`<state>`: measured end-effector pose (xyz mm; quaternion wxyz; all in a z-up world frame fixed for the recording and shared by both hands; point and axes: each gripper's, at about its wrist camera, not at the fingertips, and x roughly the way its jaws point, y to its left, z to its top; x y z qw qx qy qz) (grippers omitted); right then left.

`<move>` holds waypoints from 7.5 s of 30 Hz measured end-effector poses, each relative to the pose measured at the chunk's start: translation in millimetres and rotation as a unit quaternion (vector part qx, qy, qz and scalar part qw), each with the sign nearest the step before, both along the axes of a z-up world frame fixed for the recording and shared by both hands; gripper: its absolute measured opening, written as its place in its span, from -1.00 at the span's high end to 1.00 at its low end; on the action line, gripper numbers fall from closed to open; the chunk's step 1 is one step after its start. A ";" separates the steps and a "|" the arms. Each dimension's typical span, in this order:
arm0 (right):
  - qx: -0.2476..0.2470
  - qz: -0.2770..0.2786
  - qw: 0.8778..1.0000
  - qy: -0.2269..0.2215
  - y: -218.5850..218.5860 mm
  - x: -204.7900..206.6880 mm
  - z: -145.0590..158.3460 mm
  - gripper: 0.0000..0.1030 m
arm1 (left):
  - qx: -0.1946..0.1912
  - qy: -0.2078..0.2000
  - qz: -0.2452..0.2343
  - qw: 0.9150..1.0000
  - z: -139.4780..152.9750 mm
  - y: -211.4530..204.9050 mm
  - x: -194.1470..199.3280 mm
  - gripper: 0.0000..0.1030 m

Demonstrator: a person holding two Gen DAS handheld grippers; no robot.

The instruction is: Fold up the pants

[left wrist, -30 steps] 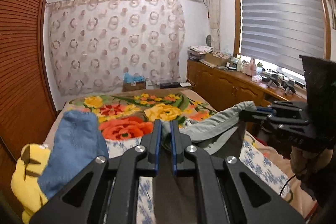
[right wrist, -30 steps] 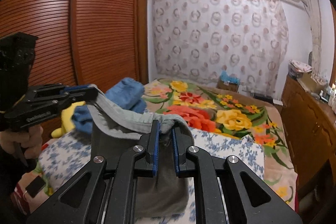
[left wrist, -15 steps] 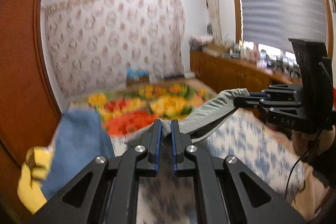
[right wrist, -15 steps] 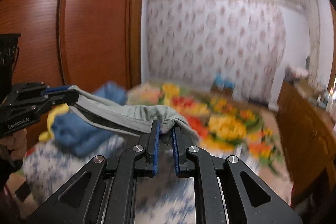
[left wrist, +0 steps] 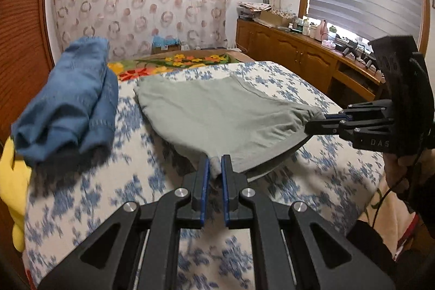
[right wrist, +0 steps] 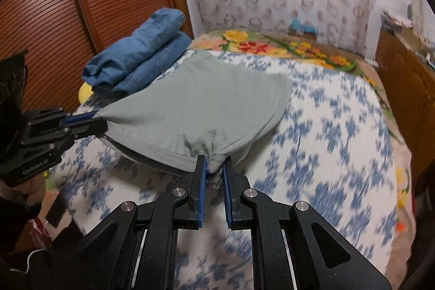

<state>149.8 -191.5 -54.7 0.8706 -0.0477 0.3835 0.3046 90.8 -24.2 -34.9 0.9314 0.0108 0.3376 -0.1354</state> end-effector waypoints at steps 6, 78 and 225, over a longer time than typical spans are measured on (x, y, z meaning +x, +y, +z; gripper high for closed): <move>0.000 -0.003 1.000 0.003 1.1 -19.4 -5.2 0.83 | -0.013 0.005 0.000 1.000 -6.6 1.0 -20.7 0.89; 0.005 -0.039 0.999 0.010 -2.9 -53.6 -44.7 0.50 | -0.042 0.057 0.031 0.997 -54.7 16.0 -49.4 0.63; -0.021 0.010 1.000 0.018 -8.9 16.9 -38.6 0.82 | -0.019 0.083 0.025 0.996 -53.1 55.7 39.9 0.21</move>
